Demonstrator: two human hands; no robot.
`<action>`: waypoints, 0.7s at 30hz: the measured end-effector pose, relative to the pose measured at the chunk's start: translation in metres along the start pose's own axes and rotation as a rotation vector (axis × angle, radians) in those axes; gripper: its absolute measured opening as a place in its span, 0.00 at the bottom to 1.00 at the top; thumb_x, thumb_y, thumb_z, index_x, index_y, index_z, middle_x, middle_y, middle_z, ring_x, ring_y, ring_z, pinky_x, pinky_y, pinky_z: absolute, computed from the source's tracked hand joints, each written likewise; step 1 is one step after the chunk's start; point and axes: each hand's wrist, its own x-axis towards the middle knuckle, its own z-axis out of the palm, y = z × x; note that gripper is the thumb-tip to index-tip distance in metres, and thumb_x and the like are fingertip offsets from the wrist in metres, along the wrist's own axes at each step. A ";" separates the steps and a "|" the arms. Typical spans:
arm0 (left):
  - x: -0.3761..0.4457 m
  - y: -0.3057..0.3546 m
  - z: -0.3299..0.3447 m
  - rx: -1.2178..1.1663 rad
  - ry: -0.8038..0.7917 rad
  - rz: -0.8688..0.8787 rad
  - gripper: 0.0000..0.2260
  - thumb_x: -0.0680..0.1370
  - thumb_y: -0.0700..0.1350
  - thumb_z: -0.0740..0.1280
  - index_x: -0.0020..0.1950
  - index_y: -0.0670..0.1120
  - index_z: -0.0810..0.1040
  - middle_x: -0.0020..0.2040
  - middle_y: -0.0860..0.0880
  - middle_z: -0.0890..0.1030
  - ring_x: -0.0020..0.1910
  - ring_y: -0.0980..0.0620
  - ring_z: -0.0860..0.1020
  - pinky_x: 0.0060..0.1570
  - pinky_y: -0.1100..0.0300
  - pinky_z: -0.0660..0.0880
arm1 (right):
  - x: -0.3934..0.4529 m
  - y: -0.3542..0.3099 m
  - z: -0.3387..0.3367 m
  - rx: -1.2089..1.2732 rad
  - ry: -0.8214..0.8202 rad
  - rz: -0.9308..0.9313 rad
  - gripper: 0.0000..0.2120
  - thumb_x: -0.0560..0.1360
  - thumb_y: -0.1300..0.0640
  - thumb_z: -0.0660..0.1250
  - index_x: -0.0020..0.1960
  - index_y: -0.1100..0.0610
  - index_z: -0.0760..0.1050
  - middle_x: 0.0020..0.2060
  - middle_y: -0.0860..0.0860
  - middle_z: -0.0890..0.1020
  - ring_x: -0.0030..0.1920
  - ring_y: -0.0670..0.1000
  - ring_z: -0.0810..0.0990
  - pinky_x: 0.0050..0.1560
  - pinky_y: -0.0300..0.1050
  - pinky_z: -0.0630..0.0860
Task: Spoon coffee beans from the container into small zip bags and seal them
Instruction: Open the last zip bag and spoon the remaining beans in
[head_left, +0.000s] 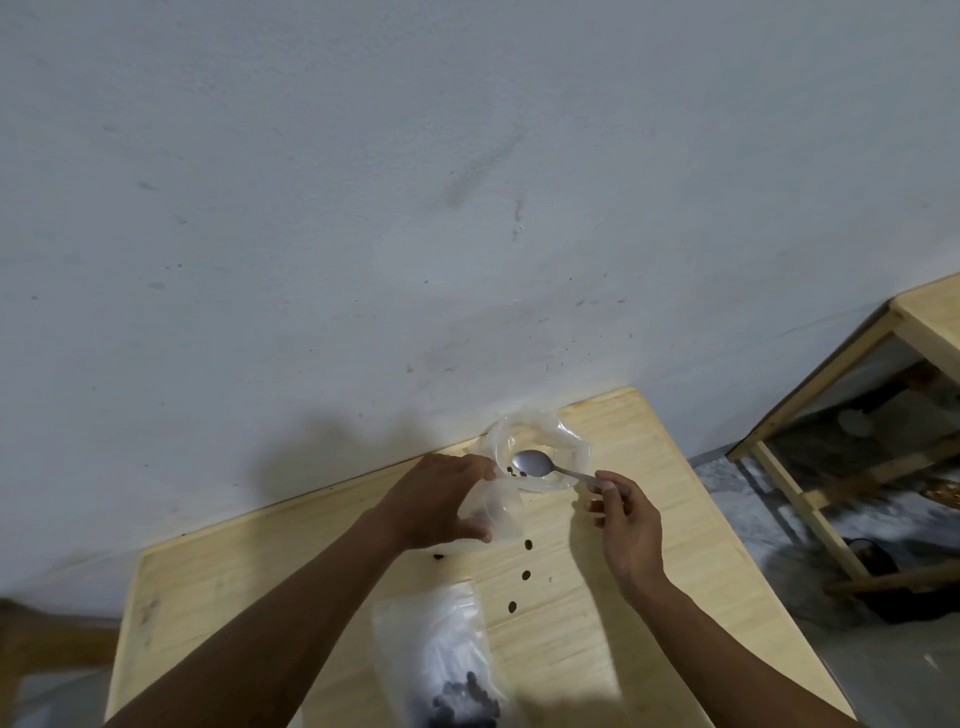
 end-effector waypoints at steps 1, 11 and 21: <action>-0.002 -0.001 0.001 -0.007 0.002 0.002 0.31 0.67 0.65 0.72 0.66 0.54 0.72 0.64 0.56 0.78 0.59 0.52 0.77 0.57 0.57 0.68 | -0.001 0.001 -0.001 -0.001 -0.008 -0.003 0.11 0.83 0.61 0.58 0.56 0.59 0.79 0.45 0.52 0.84 0.36 0.41 0.82 0.45 0.44 0.78; -0.013 0.000 0.005 -0.036 -0.063 0.047 0.30 0.69 0.66 0.71 0.66 0.53 0.70 0.72 0.57 0.71 0.66 0.52 0.71 0.67 0.55 0.67 | -0.004 0.004 -0.001 -0.013 -0.016 -0.060 0.10 0.84 0.62 0.55 0.55 0.61 0.76 0.43 0.53 0.82 0.36 0.43 0.80 0.39 0.34 0.76; -0.011 0.008 0.016 0.019 -0.230 0.054 0.31 0.69 0.61 0.74 0.67 0.53 0.69 0.71 0.57 0.71 0.67 0.52 0.71 0.65 0.52 0.72 | -0.005 0.001 -0.012 0.004 -0.021 -0.071 0.11 0.84 0.64 0.54 0.54 0.66 0.74 0.41 0.57 0.80 0.38 0.49 0.78 0.37 0.33 0.75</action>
